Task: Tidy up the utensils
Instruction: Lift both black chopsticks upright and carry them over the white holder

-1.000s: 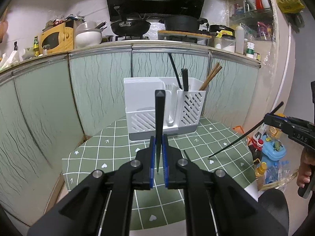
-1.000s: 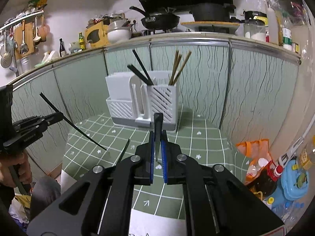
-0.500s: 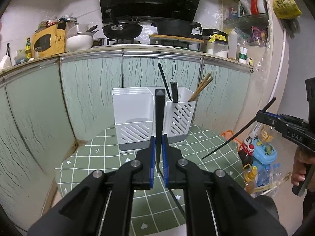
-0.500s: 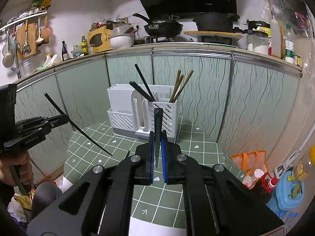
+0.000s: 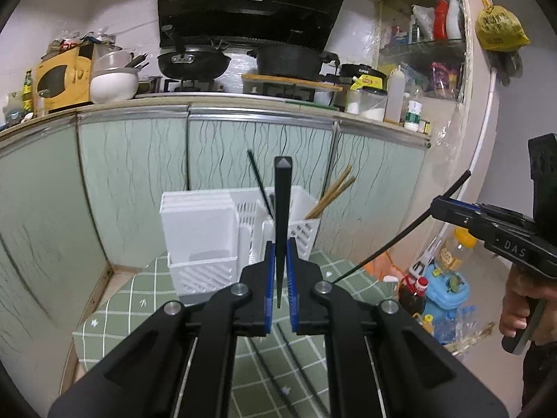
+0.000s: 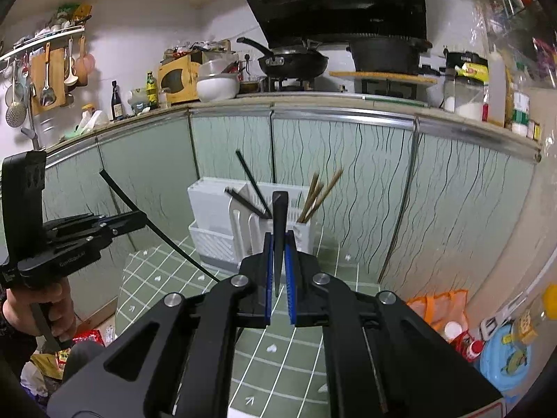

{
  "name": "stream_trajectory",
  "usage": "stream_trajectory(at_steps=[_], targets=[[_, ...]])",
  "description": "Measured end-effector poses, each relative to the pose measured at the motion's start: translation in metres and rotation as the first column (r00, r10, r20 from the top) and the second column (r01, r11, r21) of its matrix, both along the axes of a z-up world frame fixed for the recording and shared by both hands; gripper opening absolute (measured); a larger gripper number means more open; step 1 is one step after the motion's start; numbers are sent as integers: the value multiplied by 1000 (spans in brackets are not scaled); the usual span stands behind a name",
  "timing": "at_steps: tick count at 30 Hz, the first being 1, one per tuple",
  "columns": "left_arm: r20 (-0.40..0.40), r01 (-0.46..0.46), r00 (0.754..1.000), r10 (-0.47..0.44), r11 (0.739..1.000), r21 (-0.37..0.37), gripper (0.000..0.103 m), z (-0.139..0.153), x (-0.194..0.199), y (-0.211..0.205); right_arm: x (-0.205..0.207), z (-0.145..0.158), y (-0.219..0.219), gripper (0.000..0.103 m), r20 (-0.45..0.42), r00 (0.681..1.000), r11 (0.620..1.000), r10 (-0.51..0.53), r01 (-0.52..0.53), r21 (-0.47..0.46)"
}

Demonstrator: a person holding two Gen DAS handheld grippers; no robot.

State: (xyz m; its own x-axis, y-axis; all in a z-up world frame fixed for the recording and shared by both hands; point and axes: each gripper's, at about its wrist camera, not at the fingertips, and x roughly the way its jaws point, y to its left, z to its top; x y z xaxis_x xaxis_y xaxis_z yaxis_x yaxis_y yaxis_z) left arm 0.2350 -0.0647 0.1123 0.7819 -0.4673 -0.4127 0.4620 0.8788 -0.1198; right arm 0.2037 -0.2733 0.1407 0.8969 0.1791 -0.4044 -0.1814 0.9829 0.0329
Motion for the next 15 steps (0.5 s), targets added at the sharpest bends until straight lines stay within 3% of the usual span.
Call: stream_trajectory(at_steps=[15], targets=[[83,47,995,-49,999,28,8,63,38,-44,53,63,0,6,48,998,999,31,-30,-17]])
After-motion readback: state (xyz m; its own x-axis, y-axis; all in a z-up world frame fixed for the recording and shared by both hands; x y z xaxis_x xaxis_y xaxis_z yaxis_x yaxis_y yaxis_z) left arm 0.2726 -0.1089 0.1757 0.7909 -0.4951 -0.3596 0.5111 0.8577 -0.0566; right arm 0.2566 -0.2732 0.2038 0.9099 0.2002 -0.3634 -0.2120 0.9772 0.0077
